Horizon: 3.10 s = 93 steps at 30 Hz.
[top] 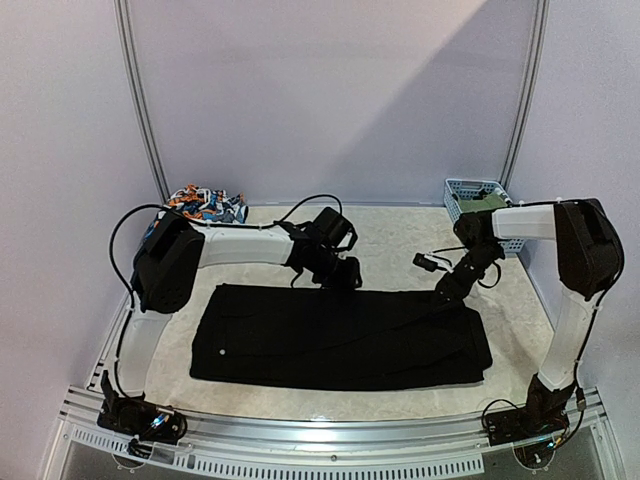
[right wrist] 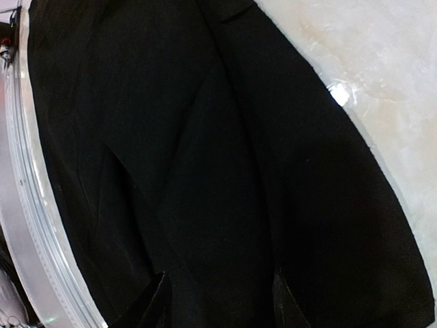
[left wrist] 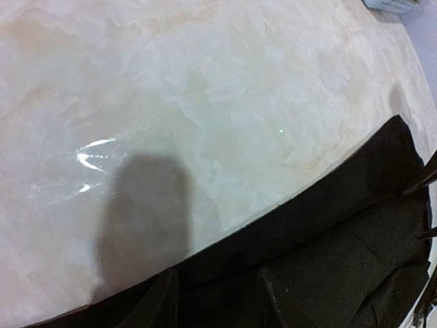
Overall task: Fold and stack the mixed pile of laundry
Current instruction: Adjust the rectangle-folded shirt at the center of the board, then rotate the rectangle-folded shirt at the center of the board.
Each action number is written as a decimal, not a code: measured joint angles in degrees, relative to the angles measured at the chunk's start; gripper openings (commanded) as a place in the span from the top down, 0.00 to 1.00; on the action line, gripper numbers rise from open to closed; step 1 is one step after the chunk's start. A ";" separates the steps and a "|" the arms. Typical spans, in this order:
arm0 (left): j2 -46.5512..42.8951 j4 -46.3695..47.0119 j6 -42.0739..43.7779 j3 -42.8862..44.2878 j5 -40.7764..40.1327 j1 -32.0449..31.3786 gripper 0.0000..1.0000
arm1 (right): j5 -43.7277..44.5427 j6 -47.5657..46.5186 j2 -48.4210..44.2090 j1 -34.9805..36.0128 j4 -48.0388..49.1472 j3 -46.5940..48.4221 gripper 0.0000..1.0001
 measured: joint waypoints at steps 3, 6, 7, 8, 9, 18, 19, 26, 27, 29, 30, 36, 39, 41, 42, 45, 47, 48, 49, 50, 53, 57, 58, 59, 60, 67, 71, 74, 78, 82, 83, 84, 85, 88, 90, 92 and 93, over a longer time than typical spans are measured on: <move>0.83 0.61 -0.59 0.04 1.14 0.02 0.61 | 0.48 0.24 1.29 0.00 0.09 0.11 0.64; 1.55 1.20 -0.83 0.28 1.36 0.07 0.62 | 0.90 1.22 2.19 -0.37 -0.07 0.48 0.71; 1.84 1.40 -0.85 0.42 1.36 0.15 0.63 | 0.90 1.60 2.40 -0.57 -0.15 0.81 0.72; 2.16 1.49 -0.87 0.59 1.33 0.17 0.63 | 0.81 1.86 2.62 -0.83 -0.26 1.22 0.74; 2.49 1.66 -0.87 0.72 1.27 0.17 0.63 | 0.79 2.19 2.91 -1.18 -0.39 1.68 0.74; 4.87 2.56 -0.39 2.97 -1.16 0.26 0.65 | -0.20 3.04 6.12 -3.10 -1.27 2.89 0.87; 5.14 2.80 -0.33 3.26 -1.60 0.28 0.66 | -0.31 3.17 6.54 -3.15 -1.70 3.19 0.89; 6.38 3.52 1.33 4.72 -5.33 0.28 0.68 | -2.45 4.33 9.86 -5.14 -3.74 6.23 0.92; 6.47 3.72 1.68 4.74 -5.81 0.28 0.68 | -2.86 4.48 10.38 -5.68 -4.11 6.80 0.92; 6.82 3.98 2.38 5.18 -7.08 0.28 0.68 | -3.41 5.22 11.45 -6.78 -5.05 8.15 0.88; 7.13 4.02 2.69 5.55 -7.69 0.28 0.68 | -3.45 5.73 11.89 -7.17 -5.38 8.76 0.85; 7.56 3.63 4.48 6.47 -10.84 0.35 0.66 | -2.40 9.73 12.57 -7.72 -6.62 10.29 0.72; 7.41 2.73 5.92 6.54 -12.87 0.37 0.65 | -1.25 11.69 11.96 -7.45 -6.71 10.36 0.64; 6.78 1.49 7.30 6.54 -14.34 0.37 0.63 | 0.85 12.63 10.95 -7.39 -6.54 10.36 0.59; 6.01 0.57 8.09 6.25 -15.06 0.37 0.63 | 1.77 13.18 10.29 -7.43 -6.45 10.34 0.56; 0.94 -1.55 10.88 3.58 -17.25 0.37 0.60 | 6.03 13.90 6.56 -7.54 -5.73 10.10 0.51; -4.96 -2.80 13.22 0.02 -18.73 0.17 0.60 | 8.79 14.03 2.19 -7.61 -5.18 10.03 0.49; -8.02 -3.37 14.29 -1.64 -19.47 -0.07 0.60 | 9.42 14.21 0.22 -7.63 -5.07 10.03 0.49; -11.32 -3.98 15.37 -3.41 -20.26 -0.22 0.60 | 10.03 14.10 -2.27 -7.63 -4.83 10.01 0.51; -14.51 -4.39 16.39 -5.18 -20.90 -0.39 0.60 | 10.12 13.99 -4.50 -7.63 -4.52 9.92 0.54; -21.77 -6.12 18.53 -10.27 -22.08 -1.53 0.62 | 8.44 12.17 -10.34 -6.99 -3.91 8.83 0.66; -25.31 -9.55 19.15 -17.44 -22.47 -4.96 0.69 | 5.40 8.48 -10.75 -3.43 -4.85 6.99 0.78; -25.31 -10.21 18.93 -19.26 -22.45 -5.75 0.70 | 4.66 7.56 -9.84 -2.45 -5.07 6.78 0.79; -25.27 -10.93 18.64 -21.16 -22.34 -6.32 0.72 | 3.72 7.02 -8.24 -1.40 -5.44 6.69 0.80; -25.27 -11.85 18.47 -23.80 -22.12 -7.02 0.73 | 2.99 6.56 -6.69 -0.52 -5.60 6.69 0.81; -25.27 -14.08 15.58 -31.98 -21.77 -7.74 0.75 | 3.50 6.29 4.07 -0.48 -5.92 8.28 0.84; -25.24 -14.10 14.78 -32.20 -21.75 -7.74 0.75 | 6.03 7.30 9.20 -1.14 -5.66 10.43 0.84; -24.85 -14.10 14.36 -32.20 -21.79 -7.74 0.75 | 6.64 7.87 11.23 -1.42 -6.64 12.11 0.84; -24.02 -14.19 12.92 -33.27 -21.90 -7.74 0.76 | 8.37 8.28 13.25 -0.94 -8.28 15.76 0.84; -24.87 -13.60 9.57 -36.20 -22.25 -7.74 0.76 | 11.76 8.04 17.70 0.61 -11.76 24.13 0.84; -25.62 -13.27 8.41 -37.29 -22.25 -7.74 0.75 | 12.90 7.85 20.11 1.27 -13.38 28.65 0.84; -26.58 -12.90 7.32 -38.45 -22.25 -7.78 0.73 | 13.81 7.61 22.45 1.77 -14.21 32.94 0.84; -27.74 -12.70 6.34 -39.65 -22.25 -7.98 0.72 | 14.45 7.37 24.30 2.19 -14.91 36.41 0.84; -32.20 -14.38 4.68 -42.29 -23.10 -8.44 0.67 | 18.03 6.43 32.28 4.11 -18.38 51.82 0.84; -35.85 -15.47 4.85 -42.88 -23.56 -9.09 0.64 | 20.70 5.42 38.01 5.49 -20.17 62.71 0.82; -39.43 -15.63 6.27 -43.23 -23.28 -10.21 0.61 | 23.58 4.33 41.86 6.75 -20.13 69.88 0.76; -41.31 -15.76 7.19 -43.34 -22.86 -11.04 0.61 | 25.31 3.52 42.91 7.52 -19.28 71.69 0.74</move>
